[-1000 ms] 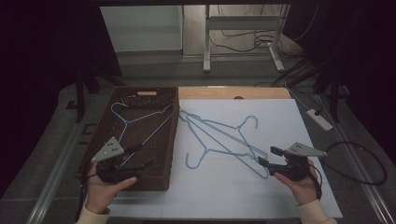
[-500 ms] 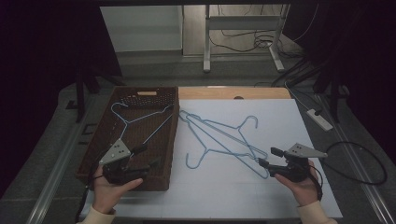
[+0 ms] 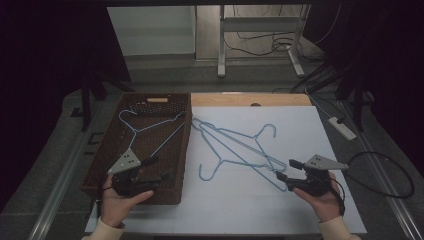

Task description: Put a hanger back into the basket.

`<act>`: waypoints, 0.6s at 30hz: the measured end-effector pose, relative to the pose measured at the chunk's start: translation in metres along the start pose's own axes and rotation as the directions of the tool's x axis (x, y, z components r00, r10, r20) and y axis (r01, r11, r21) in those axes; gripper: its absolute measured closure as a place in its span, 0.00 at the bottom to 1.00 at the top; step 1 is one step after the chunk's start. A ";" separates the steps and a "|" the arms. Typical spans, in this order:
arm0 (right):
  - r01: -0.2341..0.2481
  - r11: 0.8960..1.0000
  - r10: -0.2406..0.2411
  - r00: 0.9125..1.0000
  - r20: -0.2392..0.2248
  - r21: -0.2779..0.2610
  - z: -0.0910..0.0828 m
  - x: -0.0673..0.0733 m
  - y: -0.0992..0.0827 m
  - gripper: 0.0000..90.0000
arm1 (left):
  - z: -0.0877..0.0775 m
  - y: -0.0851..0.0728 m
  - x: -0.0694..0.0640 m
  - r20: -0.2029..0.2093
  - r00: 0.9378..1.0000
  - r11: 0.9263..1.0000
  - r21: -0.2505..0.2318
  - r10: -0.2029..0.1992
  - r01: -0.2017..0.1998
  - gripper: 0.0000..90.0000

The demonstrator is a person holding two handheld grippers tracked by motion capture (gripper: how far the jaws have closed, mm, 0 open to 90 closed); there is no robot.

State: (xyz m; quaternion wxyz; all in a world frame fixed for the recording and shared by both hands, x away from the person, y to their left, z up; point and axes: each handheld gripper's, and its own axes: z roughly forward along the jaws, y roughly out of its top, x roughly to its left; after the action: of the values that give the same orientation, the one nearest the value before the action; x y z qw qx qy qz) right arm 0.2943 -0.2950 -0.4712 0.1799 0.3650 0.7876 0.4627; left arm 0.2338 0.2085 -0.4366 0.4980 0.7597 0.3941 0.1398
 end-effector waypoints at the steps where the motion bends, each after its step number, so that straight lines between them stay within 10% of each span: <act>1: 0.001 1.000 -0.001 1.000 0.000 0.003 0.000 0.000 0.000 0.34 | 0.001 -0.001 0.001 0.012 1.000 1.000 -0.001 -0.013 0.013 0.35; 18: 0.049 0.998 -0.049 0.999 0.009 0.041 0.009 0.007 0.006 0.34 | 0.011 -0.005 -0.005 0.003 1.000 0.999 0.047 0.027 -0.027 0.35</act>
State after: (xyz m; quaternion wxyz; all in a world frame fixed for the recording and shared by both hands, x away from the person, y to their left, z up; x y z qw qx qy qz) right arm 0.2975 -0.2830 -0.4704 0.1875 0.3515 0.8046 0.4404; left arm 0.2351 0.1987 -0.4451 0.4786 0.7766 0.3863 0.1365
